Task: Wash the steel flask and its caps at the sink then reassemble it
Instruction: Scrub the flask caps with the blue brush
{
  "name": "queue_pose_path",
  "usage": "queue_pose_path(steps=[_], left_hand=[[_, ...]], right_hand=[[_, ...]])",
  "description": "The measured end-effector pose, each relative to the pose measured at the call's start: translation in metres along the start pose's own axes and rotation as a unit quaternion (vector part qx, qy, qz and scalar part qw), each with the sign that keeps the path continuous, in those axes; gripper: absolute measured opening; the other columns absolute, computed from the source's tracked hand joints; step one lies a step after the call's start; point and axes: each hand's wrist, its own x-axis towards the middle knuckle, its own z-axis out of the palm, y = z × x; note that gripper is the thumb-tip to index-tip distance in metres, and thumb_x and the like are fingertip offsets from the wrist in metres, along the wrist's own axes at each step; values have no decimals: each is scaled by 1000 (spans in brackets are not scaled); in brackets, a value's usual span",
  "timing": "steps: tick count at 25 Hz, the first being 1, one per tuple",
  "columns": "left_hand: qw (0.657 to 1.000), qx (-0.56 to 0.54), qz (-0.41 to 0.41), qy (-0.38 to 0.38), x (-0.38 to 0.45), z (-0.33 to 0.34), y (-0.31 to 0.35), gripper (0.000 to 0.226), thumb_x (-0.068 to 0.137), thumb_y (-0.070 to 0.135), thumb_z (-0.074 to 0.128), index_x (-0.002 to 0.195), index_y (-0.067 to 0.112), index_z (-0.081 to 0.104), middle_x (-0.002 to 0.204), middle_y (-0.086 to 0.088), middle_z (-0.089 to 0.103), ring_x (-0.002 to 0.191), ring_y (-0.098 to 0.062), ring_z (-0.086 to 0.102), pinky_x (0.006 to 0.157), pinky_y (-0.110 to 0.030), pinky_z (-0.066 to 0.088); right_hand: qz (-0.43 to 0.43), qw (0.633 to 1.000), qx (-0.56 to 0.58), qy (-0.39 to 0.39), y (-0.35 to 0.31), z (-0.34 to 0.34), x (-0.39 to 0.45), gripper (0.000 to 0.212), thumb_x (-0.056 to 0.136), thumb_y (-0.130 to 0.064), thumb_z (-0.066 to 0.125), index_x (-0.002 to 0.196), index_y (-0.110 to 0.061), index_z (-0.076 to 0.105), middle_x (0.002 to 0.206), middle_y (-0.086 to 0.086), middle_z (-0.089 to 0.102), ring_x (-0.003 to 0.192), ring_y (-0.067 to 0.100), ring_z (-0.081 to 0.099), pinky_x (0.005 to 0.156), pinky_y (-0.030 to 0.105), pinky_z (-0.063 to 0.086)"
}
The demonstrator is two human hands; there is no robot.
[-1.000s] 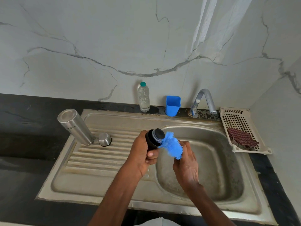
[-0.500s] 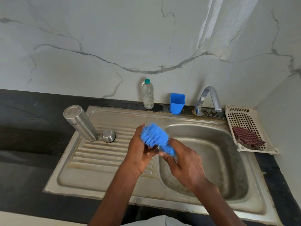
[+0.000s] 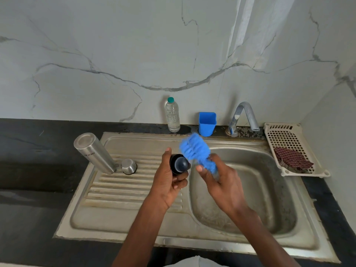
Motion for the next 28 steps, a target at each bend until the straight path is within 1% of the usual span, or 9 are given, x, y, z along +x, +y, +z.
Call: queue_pose_path(steps=[3, 4, 8, 11, 13, 17, 21, 25, 28], left_hand=[[999, -19, -22, -32, 3, 0, 4, 54, 108, 54, 39, 90, 9, 62, 69, -8, 53, 35, -4, 26, 31, -17, 21], [999, -16, -29, -32, 2, 0, 6, 55, 107, 54, 38, 88, 8, 62, 68, -9, 51, 34, -4, 25, 31, -16, 20], [999, 20, -42, -3, 3, -1, -1, 59, 107, 53, 39, 80, 6, 62, 64, -12, 52, 32, -7, 24, 32, -16, 19], [999, 23, -30, 11, 2, 0, -3, 60, 108, 52, 39, 77, 8, 64, 62, -13, 51, 31, -7, 25, 32, -16, 19], [999, 19, -17, 24, 2, 1, -3, 58, 109, 50, 40, 75, 8, 63, 64, -14, 48, 32, -7, 25, 32, -17, 20], [999, -9, 11, 41, 1, 1, -6, 52, 108, 44, 44, 69, 12, 57, 63, -7, 39, 32, -7, 25, 33, -17, 20], [999, -2, 38, 38, -5, 9, -3, 50, 109, 43, 41, 77, 9, 57, 67, -9, 41, 34, -7, 25, 33, -19, 20], [991, -45, 91, 88, -3, 13, 4, 47, 110, 44, 41, 82, 11, 57, 58, -4, 44, 36, -7, 27, 33, -19, 22], [989, -6, 119, 87, -4, 21, -9, 54, 109, 54, 40, 92, 7, 61, 59, -4, 49, 38, -6, 31, 36, -21, 25]], right_hand=[[-78, 992, -100, 5, 0, 2, 2, 32, 103, -57, 51, 120, -31, 55, 91, -16, 60, 61, 4, 49, 47, 19, 32], [-81, 990, -117, -2, 6, 4, -2, 33, 103, -57, 50, 121, -30, 54, 94, -16, 59, 60, 4, 48, 47, 20, 31], [13, 994, -106, 23, 9, 13, -3, 34, 102, -54, 53, 127, -31, 48, 100, -17, 57, 64, 7, 51, 46, 20, 31], [-21, 989, -146, 27, -3, 18, -5, 36, 100, -47, 57, 130, -32, 45, 100, -12, 55, 60, 16, 54, 45, 26, 40], [-31, 990, -139, 9, -1, 19, -12, 35, 98, -43, 62, 128, -33, 46, 98, -12, 54, 58, 14, 52, 41, 31, 44], [-59, 994, -85, -17, 15, 18, -19, 29, 98, -43, 64, 122, -30, 55, 94, -16, 54, 54, 2, 40, 43, 20, 37], [-55, 991, -120, 6, 11, 15, -5, 29, 99, -39, 66, 124, -32, 52, 94, -13, 52, 58, 10, 45, 42, 26, 42], [-15, 992, -122, 11, 7, 21, -24, 32, 98, -39, 66, 125, -33, 50, 95, -12, 53, 57, 12, 48, 41, 38, 50], [3, 995, -99, 25, -3, 23, -15, 35, 100, -47, 56, 129, -30, 48, 97, -13, 56, 61, 12, 54, 45, 34, 48]])
